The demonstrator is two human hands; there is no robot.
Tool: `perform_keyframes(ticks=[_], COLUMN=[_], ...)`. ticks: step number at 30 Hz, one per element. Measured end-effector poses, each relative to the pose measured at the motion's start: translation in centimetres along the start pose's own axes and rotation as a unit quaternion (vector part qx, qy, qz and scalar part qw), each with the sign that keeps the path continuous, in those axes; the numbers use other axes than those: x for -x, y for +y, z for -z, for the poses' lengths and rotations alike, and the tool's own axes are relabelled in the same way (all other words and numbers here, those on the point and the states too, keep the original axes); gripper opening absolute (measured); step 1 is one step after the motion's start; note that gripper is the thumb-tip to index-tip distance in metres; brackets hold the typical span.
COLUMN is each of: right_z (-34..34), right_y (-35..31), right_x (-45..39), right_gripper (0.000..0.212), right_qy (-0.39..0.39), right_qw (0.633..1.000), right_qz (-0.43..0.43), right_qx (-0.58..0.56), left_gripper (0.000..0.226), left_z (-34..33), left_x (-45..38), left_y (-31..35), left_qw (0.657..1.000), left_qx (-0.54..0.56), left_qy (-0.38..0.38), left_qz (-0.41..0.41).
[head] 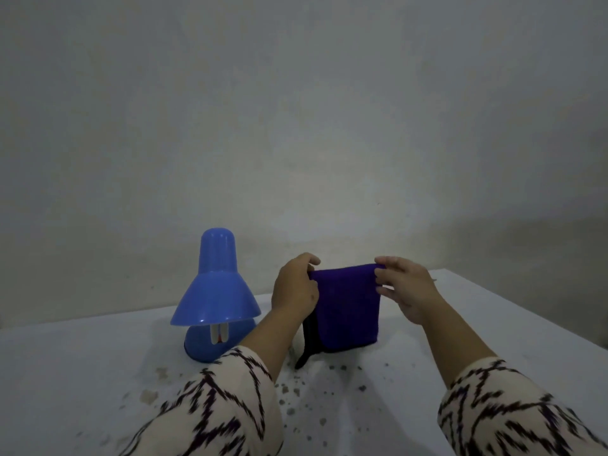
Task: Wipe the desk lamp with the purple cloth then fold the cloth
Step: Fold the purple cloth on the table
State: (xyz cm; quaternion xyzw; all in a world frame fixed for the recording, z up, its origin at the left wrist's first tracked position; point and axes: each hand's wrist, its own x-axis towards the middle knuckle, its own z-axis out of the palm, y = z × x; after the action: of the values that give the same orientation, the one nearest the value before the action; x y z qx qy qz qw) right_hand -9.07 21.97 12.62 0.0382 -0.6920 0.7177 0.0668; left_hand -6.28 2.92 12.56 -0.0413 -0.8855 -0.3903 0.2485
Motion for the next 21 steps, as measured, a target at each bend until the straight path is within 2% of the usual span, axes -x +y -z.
perform_keyframes(ticks=[2, 5, 7, 9, 11, 15, 17, 21], right_z=[-0.2, 0.7, 1.8, 2.7, 3.1, 3.1, 2.7, 1.4], right_y=[0.6, 2.2, 3.7, 5.0, 6.0, 6.6, 6.6, 7.4], right_x=[-0.3, 0.2, 0.8, 1.7, 2.3, 2.2, 1.9, 1.5], right_gripper=[0.015, 0.006, 0.016, 0.018, 0.02, 0.025, 0.028, 0.031], right_qy=[0.001, -0.012, -0.07, -0.148, -0.192, -0.167, -0.14, -0.072], right_qw=[1.0, 0.984, 0.945, 0.89, 0.854, 0.855, 0.863, 0.901], right_qz=[0.012, -0.067, -0.184, -0.287, -0.33, -0.33, -0.31, -0.253], right_qx=[0.013, 0.167, 0.262, 0.322, 0.354, 0.364, 0.374, 0.345], left_gripper=[0.037, 0.029, 0.029, 0.031, 0.021, 0.021, 0.02, 0.027], left_z=[-0.5, -1.2, -1.6, -1.9, -2.1, -2.1, -2.1, -3.3], left_x=[0.2, 1.7, 3.0, 4.5, 5.7, 5.9, 5.3, 4.5], left_y=[-0.6, -2.2, -3.6, -4.8, -5.6, -6.1, -6.2, -6.3], left_qw=[1.0, 0.998, 0.985, 0.955, 0.93, 0.921, 0.927, 0.945], left_qx=[0.012, 0.016, 0.02, 0.018, -0.004, 0.014, -0.01, -0.044], left_qy=[0.016, -0.045, -0.136, -0.249, -0.314, -0.303, -0.295, -0.257], left_qz=[-0.006, 0.038, 0.105, 0.161, 0.191, 0.246, 0.229, 0.197])
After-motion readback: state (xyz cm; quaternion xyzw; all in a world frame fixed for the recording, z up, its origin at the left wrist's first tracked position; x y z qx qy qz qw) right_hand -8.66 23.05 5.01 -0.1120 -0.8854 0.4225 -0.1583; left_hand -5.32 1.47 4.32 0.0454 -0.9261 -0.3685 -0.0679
